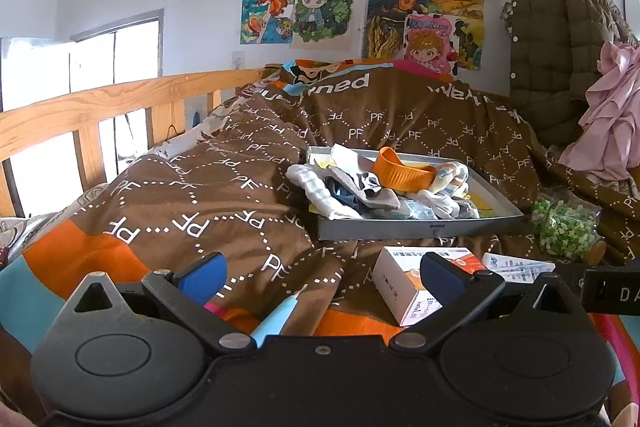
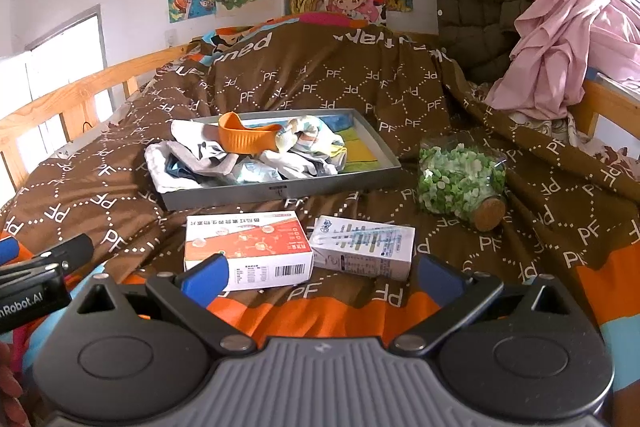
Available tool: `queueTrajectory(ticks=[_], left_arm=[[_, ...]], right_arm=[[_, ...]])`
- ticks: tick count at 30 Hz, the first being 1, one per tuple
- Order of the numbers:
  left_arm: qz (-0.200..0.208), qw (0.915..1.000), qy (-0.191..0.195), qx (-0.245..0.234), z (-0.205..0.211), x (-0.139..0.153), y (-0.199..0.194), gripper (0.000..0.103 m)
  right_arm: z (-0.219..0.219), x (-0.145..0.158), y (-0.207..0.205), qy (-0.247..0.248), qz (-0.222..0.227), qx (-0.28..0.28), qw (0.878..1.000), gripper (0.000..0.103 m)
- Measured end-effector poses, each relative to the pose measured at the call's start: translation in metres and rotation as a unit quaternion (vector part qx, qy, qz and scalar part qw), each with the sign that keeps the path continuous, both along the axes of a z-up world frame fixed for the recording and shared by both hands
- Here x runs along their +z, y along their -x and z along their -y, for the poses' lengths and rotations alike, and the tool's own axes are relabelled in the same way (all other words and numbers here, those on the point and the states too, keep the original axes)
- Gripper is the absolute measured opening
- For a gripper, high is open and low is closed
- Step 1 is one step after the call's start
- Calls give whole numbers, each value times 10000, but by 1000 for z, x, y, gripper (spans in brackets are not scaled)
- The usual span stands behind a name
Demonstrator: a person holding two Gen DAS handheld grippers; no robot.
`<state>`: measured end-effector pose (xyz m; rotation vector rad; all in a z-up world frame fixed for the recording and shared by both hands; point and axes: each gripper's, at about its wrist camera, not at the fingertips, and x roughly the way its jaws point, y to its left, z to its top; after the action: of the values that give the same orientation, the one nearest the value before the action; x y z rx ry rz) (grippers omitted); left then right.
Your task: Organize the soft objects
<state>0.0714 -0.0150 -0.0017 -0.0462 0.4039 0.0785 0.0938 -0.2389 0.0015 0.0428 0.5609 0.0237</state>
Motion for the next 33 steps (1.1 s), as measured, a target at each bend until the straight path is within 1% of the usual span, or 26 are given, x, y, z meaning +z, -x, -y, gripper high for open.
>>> queueTrajectory(ticks=[12,33], left_arm=[[-79,10000,-25,32,0,-2,-2,102],[-78,10000,-32,30,1,-2,-1,102]], right_arm=[[0,0,0,-2,-5,-1,10000,103],[0,0,-1,1,-8,-1,10000,103]])
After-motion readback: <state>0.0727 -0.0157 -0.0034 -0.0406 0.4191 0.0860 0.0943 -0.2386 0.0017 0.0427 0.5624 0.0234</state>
